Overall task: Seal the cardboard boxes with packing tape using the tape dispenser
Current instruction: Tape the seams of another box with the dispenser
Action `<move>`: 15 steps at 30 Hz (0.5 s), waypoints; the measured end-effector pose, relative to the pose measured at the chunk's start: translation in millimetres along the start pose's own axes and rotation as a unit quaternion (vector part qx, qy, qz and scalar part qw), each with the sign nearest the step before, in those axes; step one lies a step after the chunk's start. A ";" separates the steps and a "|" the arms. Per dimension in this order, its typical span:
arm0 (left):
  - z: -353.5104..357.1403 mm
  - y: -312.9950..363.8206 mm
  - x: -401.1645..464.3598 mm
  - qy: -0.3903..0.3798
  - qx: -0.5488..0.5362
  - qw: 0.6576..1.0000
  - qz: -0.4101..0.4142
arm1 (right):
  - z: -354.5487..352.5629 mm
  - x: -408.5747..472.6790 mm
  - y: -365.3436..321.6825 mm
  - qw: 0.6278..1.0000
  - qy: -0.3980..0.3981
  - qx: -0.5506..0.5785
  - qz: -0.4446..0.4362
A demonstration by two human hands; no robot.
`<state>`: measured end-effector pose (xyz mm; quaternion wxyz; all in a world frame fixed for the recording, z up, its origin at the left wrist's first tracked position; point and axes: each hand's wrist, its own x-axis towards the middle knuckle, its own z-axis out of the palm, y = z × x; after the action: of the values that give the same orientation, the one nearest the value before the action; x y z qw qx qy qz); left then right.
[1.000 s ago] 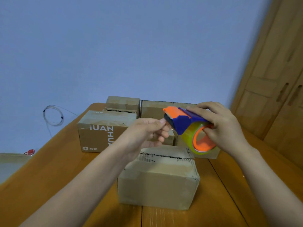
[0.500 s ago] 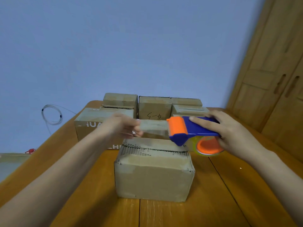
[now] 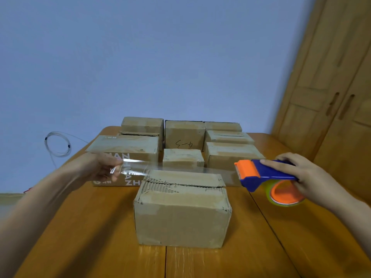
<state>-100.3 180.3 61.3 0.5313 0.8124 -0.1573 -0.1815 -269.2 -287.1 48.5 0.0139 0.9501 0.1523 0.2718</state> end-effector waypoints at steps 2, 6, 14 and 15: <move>0.0 -5.2 3.7 -0.008 -0.016 1.000 0.000 | 0.2 -0.3 0.4 1.000 -0.005 -0.005 0.001; 4.5 -14.5 4.6 -0.018 -0.054 0.998 0.000 | -0.1 -4.3 -1.5 1.000 -0.008 -0.018 -0.006; 6.6 -29.6 8.8 -0.029 -0.090 0.995 0.010 | 5.3 -5.0 -6.0 1.000 -0.019 -0.022 -0.002; 5.1 -31.0 10.5 -0.024 -0.093 0.995 0.011 | 6.4 -4.4 -6.5 1.000 -0.018 -0.022 0.000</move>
<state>-91.5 183.5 29.6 0.6025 0.7533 -0.1608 -0.2089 -271.2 -281.8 40.1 0.0371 0.9544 0.1462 0.2575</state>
